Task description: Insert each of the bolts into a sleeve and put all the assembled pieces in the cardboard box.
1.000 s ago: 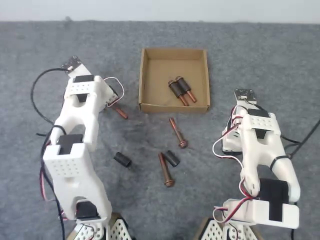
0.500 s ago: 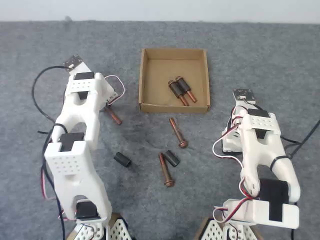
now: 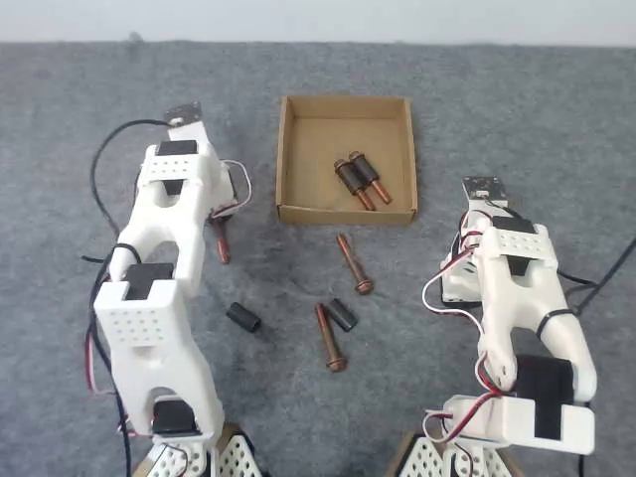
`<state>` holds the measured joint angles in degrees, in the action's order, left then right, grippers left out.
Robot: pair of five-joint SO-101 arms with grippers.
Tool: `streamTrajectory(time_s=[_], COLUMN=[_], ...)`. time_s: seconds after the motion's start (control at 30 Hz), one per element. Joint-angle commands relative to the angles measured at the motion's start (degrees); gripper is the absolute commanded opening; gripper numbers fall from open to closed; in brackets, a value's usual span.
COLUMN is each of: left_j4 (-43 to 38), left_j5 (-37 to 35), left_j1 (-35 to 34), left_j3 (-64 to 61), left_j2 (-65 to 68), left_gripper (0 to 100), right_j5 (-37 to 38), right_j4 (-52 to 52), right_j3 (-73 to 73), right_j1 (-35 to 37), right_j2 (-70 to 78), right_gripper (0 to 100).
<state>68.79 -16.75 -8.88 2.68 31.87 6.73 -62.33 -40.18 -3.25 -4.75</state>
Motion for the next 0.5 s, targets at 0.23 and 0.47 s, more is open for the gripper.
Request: streamTrajectory(time_s=[0.23, 0.47], left_j4=[0.79, -1.32], left_j5=[8.62, 8.97], left_j1=[-3.69, -4.66], left_j3=[1.8, -2.68], left_j2=[-4.48, -7.03], left_gripper=[1, 1], right_j5=[0.79, 0.62], right_j4=[0.92, 0.4], right_j3=[0.7, 3.87], right_j1=[-0.31, -0.22], right_j2=[-3.12, -3.3], right_gripper=[0.8, 0.8])
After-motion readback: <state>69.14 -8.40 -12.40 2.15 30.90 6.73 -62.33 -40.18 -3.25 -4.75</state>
